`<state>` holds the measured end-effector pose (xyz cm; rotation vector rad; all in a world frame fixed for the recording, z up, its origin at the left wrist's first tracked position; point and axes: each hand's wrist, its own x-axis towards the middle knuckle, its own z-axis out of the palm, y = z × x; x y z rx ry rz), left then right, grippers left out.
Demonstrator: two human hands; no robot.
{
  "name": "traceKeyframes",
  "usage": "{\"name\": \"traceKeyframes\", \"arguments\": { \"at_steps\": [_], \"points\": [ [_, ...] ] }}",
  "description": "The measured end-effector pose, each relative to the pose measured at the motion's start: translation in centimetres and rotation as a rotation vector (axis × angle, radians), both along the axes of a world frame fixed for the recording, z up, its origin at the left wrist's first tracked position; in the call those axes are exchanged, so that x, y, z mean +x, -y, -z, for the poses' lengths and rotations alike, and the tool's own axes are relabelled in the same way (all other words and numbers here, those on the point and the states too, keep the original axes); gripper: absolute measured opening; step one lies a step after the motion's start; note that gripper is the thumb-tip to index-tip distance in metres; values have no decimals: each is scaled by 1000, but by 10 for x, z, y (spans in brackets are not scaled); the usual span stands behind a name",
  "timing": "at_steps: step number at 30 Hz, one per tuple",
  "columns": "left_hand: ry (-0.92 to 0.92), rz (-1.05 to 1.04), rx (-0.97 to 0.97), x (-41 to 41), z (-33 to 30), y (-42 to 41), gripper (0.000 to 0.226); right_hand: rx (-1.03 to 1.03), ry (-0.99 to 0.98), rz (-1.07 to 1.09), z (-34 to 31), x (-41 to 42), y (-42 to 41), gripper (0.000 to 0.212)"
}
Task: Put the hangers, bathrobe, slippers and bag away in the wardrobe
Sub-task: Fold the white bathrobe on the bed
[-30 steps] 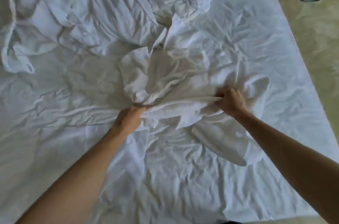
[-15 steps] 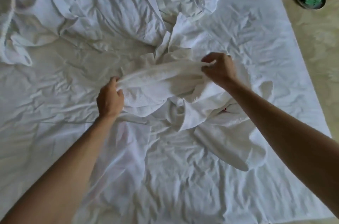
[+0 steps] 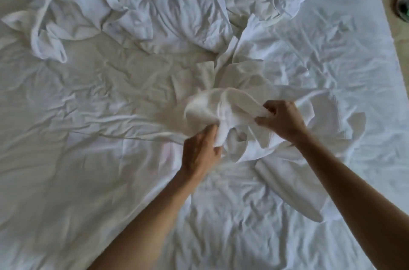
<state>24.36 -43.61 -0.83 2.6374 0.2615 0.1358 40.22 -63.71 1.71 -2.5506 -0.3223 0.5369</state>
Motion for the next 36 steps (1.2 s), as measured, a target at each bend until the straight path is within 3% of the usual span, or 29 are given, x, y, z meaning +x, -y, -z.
{"name": "traceKeyframes", "arguments": {
  "at_steps": [2, 8, 10, 13, 15, 18, 23, 25, 28, 36],
  "points": [
    [-126, 61, -30, -14, 26, 47, 61, -18, 14, 27, 21, -28, 20, 20],
    [-297, 23, -185, -37, 54, 82, 47, 28, 44, 72, 43, -46, 36, 25],
    [-198, 31, -216, -44, 38, 71, 34, 83, 25, 25, 36, -52, 35, 39],
    [131, 14, -128, -52, 16, 43, 11, 252, 137, 42, 25, -66, 41, 46],
    [236, -1, -27, -52, 9, 22, 22, 321, 279, 106, 20, -77, 49, 32],
    [193, 39, 96, -40, 8, -8, 47, 277, 480, 144, 18, -85, 65, 22],
    [-1, 122, 192, -11, 22, -30, 73, 26, 612, -61, 21, -67, 94, 35],
    [-24, 125, 188, -4, 27, -26, 69, -40, 592, -185, 20, -58, 97, 33],
    [-3, 112, 181, 0, 28, -16, 61, -117, 513, -374, 25, -45, 91, 47],
    [-113, 133, 306, 3, 30, -20, 60, -1, 604, -550, 40, -30, 103, 35]
  ]
}}
